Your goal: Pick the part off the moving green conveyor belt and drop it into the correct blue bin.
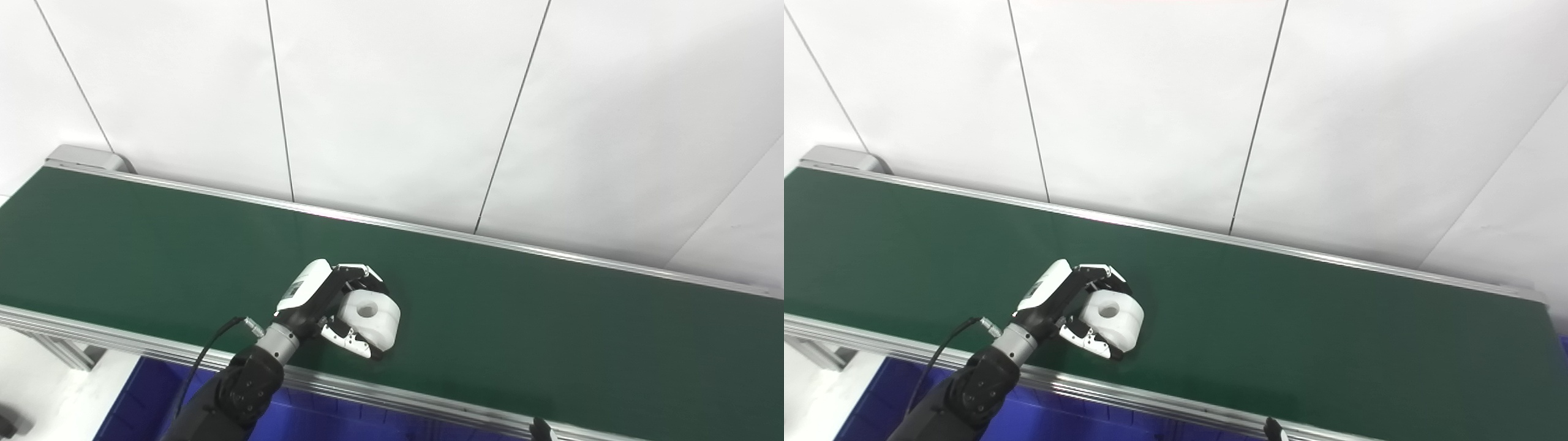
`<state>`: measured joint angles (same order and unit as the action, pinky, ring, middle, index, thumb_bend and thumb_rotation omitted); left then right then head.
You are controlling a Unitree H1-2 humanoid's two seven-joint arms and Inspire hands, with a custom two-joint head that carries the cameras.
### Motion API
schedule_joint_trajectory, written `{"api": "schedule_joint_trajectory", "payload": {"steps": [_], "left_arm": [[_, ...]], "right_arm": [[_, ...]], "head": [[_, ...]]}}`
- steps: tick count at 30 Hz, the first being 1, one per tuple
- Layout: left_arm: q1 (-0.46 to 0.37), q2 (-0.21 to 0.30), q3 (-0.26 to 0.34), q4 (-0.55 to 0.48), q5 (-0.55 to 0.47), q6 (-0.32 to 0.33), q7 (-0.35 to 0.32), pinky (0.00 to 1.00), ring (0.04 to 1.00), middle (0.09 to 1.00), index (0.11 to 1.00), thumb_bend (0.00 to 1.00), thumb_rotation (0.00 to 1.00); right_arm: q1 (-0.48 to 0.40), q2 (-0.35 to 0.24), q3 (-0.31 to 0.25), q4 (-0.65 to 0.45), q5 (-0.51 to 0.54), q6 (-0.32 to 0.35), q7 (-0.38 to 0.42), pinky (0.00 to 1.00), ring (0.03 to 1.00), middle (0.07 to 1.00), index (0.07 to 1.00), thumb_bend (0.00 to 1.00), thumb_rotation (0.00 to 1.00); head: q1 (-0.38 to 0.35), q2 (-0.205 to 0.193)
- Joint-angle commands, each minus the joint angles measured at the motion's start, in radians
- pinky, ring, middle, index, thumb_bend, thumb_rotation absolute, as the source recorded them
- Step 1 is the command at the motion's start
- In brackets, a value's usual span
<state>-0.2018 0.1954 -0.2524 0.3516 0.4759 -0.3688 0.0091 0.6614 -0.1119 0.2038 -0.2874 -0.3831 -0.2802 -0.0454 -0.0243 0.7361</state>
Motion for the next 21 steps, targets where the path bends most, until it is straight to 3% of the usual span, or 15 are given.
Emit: {"api": "schedule_joint_trajectory", "payload": {"steps": [1,7,8,12,21], "left_arm": [[0.003,0.03,0.015,-0.101,-0.034,-0.004,-0.022,0.4,0.457,0.454,0.536,0.51,0.0],[0.092,0.081,0.038,-0.306,-0.141,-0.015,-0.094,0.41,0.469,0.461,0.534,0.51,0.0],[0.112,0.094,0.04,-0.35,-0.171,-0.01,-0.114,0.41,0.468,0.46,0.534,0.51,0.0],[0.184,0.132,0.048,-0.477,-0.257,0.01,-0.177,0.37,0.43,0.452,0.541,0.51,0.0],[0.337,0.18,0.035,-0.591,-0.328,0.008,-0.272,0.38,0.45,0.461,0.531,0.51,0.0]], "right_arm": [[0.01,0.008,0.002,-0.048,0.003,-0.017,-0.002,0.95,0.945,0.959,0.987,0.58,0.46],[0.018,0.01,0.008,-0.086,-0.009,0.003,0.01,0.91,0.924,0.943,0.973,0.6,0.46],[0.021,0.01,0.009,-0.1,-0.009,0.017,0.015,0.91,0.923,0.942,0.973,0.6,0.46],[0.027,0.011,0.005,-0.15,-0.012,0.076,0.04,0.89,0.906,0.921,0.955,0.67,0.47],[0.023,0.012,0.001,-0.187,0.001,0.111,0.051,0.86,0.891,0.911,0.937,0.73,0.48]], "head": [[0.001,0.001],[-0.091,0.063],[-0.119,0.088],[-0.168,0.122],[-0.243,0.179]]}}
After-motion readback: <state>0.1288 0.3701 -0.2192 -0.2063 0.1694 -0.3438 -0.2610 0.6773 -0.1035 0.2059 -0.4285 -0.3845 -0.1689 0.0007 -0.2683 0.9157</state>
